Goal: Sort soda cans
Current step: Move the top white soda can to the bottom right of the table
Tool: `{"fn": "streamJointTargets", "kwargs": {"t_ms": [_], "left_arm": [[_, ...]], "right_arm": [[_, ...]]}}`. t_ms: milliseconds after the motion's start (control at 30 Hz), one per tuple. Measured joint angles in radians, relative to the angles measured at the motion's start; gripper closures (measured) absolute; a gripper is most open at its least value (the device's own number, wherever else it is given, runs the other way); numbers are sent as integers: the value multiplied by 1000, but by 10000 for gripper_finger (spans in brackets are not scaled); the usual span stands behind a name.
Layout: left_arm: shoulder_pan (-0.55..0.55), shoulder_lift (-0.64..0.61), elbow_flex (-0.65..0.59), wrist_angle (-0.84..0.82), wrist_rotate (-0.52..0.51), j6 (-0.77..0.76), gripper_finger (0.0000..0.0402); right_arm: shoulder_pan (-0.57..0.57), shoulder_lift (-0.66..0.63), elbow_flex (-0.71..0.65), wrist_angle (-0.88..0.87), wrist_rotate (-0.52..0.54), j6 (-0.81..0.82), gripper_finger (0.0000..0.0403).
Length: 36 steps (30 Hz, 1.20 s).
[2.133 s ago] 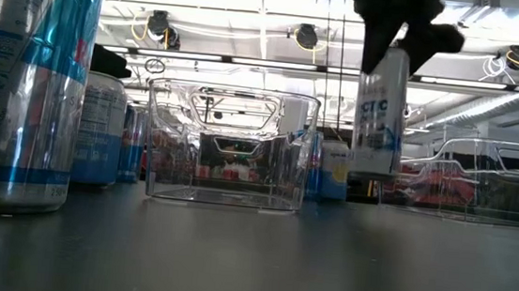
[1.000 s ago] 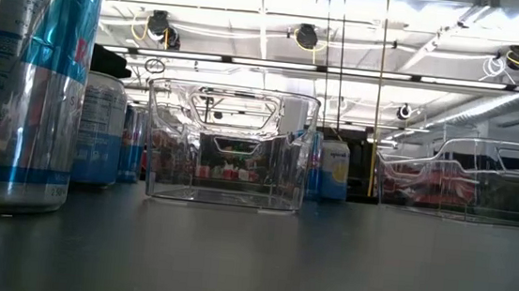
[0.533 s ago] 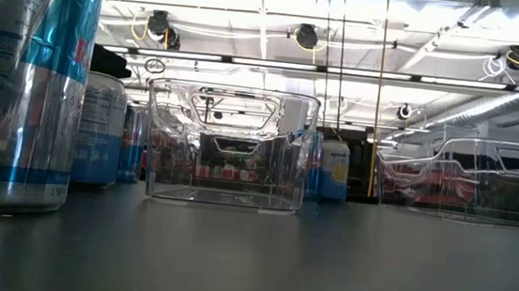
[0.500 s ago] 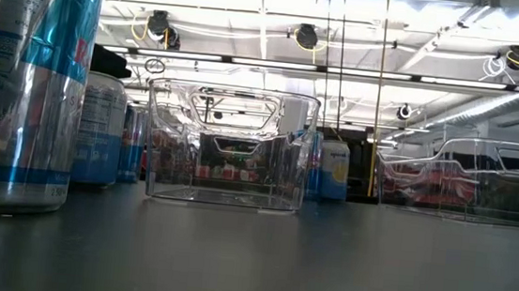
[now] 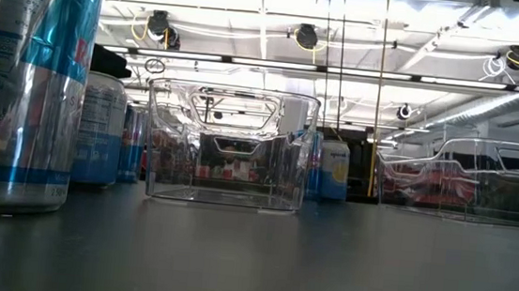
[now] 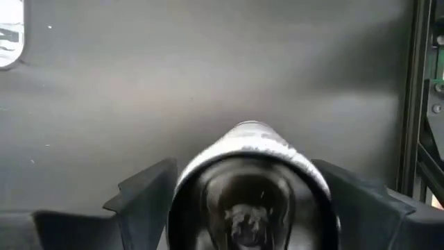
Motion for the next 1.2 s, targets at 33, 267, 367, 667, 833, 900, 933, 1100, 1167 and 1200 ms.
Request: {"fn": "streamJointTargets", "kwargs": {"t_ms": [33, 267, 367, 667, 833, 900, 933, 1100, 1167, 1200], "left_arm": [[0, 0, 0, 0, 0, 0, 11], [0, 0, 0, 0, -1, 0, 11], [0, 0, 0, 0, -1, 0, 11], [0, 0, 0, 1, -5, 0, 11], [0, 0, 0, 1, -5, 0, 11], [0, 0, 0, 1, -5, 0, 11], [0, 0, 0, 1, -5, 0, 11], [0, 0, 0, 1, -5, 0, 11], [0, 0, 0, 1, -5, 0, 11], [0, 0, 0, 1, -5, 0, 11]], "right_arm": [[0, 0, 0, 0, 0, 0, 82], [0, -2, 0, -11, 0, 0, 81], [0, -2, 0, -15, -1, 0, 81], [0, -24, 0, -28, -23, -1, 80], [0, -59, 0, -42, -23, 0, 80], [0, -75, 0, -48, -22, 0, 80], [0, -82, 0, -51, -22, 0, 80], [0, -119, 0, -67, -23, 0, 80], [0, -135, 0, -68, -23, 0, 80], [0, -143, 0, -69, -23, 1, 80]]}}
